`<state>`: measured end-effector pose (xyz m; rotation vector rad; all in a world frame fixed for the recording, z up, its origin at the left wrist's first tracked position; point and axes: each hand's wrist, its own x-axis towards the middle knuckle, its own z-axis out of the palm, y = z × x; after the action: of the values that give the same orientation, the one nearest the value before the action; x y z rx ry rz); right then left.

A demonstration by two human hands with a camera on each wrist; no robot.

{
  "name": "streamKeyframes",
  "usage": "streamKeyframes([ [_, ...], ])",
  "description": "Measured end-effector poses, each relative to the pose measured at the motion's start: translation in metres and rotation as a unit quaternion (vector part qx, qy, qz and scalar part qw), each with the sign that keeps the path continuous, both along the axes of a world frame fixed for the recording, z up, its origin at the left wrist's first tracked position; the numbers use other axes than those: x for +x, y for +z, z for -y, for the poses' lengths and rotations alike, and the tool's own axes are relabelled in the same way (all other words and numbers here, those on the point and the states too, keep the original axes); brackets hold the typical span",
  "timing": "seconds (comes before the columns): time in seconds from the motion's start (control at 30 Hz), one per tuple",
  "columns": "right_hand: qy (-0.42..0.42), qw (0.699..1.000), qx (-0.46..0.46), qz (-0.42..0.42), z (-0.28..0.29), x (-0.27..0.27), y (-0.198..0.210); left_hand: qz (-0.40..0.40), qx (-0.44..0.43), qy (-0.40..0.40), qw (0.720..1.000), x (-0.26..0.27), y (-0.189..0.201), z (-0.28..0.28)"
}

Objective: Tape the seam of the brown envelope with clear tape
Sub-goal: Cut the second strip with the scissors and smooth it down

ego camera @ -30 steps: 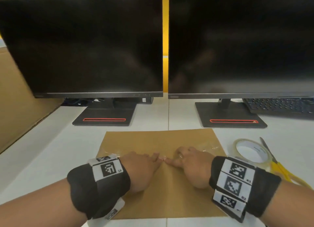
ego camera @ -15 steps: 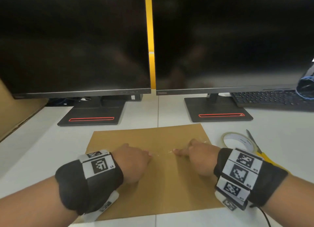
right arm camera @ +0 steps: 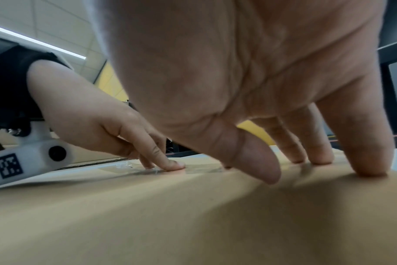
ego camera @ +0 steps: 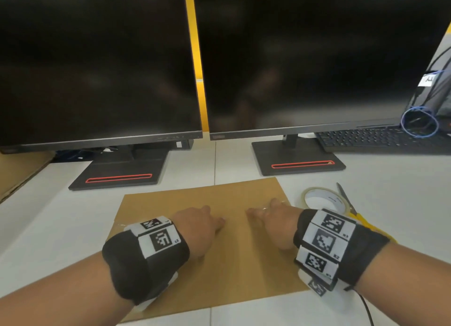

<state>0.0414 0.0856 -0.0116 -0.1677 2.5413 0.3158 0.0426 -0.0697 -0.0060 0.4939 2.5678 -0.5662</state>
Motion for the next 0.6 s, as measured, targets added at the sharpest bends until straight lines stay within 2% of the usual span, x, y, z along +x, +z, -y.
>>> streamKeyframes([
  [0.43, -0.016, 0.998, -0.038, -0.044, -0.014, 0.0, -0.001, 0.023, -0.025, 0.003, 0.999, 0.001, 0.003, -0.001],
  [0.6, -0.049, 0.997, -0.043, -0.048, -0.015, -0.003, -0.001, 0.015, -0.029, 0.004, 0.999, 0.003, 0.002, -0.001],
])
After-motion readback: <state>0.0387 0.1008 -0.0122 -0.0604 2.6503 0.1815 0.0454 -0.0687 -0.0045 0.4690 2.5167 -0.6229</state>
